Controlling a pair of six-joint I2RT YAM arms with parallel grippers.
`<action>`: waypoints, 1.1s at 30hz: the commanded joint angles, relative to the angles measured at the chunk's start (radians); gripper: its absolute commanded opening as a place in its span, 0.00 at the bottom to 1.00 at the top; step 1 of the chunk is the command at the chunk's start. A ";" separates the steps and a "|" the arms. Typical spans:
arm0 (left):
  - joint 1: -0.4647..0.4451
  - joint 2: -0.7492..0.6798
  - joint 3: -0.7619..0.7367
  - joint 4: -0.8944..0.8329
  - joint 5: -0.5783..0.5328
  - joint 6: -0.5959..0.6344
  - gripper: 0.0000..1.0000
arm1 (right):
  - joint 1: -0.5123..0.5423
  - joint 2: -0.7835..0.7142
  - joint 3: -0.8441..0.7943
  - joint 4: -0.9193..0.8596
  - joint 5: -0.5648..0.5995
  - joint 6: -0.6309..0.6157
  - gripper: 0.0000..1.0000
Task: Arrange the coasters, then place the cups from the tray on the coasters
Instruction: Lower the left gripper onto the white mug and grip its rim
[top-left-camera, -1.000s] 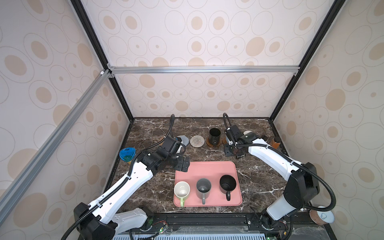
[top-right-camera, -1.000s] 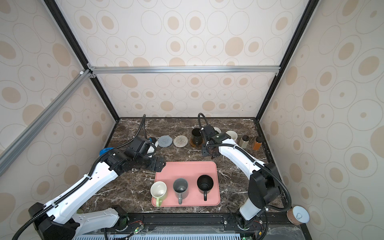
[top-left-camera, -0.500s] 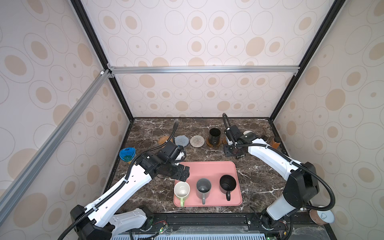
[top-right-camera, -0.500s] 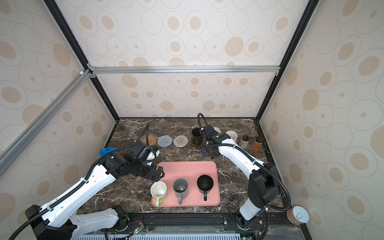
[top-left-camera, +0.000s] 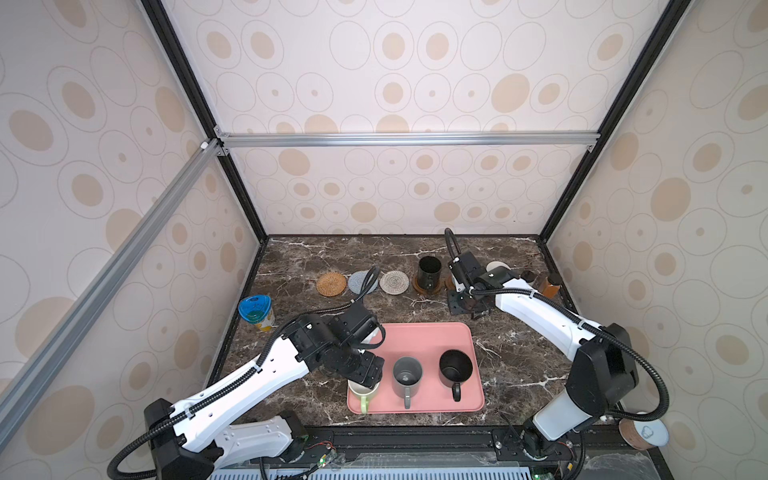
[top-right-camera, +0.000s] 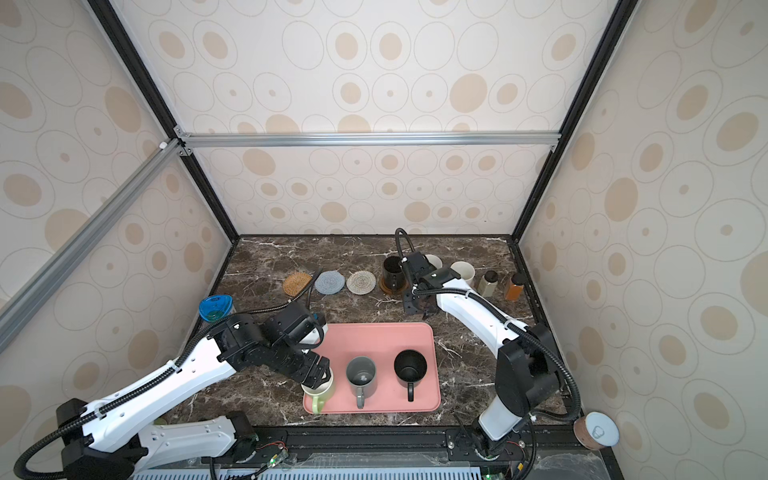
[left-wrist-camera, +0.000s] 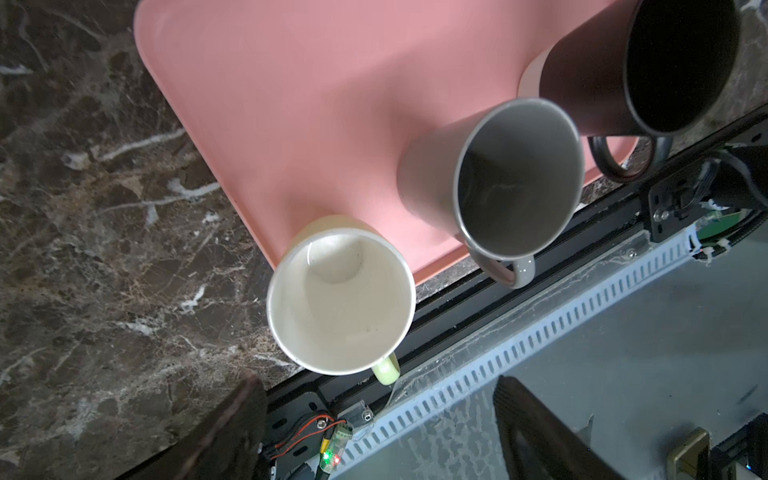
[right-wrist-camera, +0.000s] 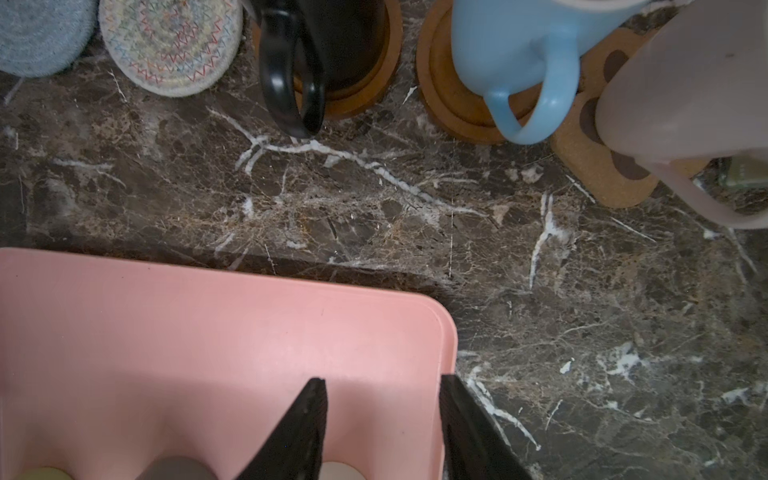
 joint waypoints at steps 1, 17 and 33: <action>-0.042 -0.034 -0.035 -0.024 -0.043 -0.126 0.86 | -0.017 -0.014 -0.020 0.011 -0.006 -0.018 0.48; -0.161 -0.079 -0.198 0.097 -0.048 -0.338 0.71 | -0.047 -0.065 -0.051 0.039 -0.034 -0.019 0.48; -0.173 -0.082 -0.316 0.218 -0.101 -0.394 0.54 | -0.068 -0.135 -0.094 0.031 -0.002 -0.008 0.48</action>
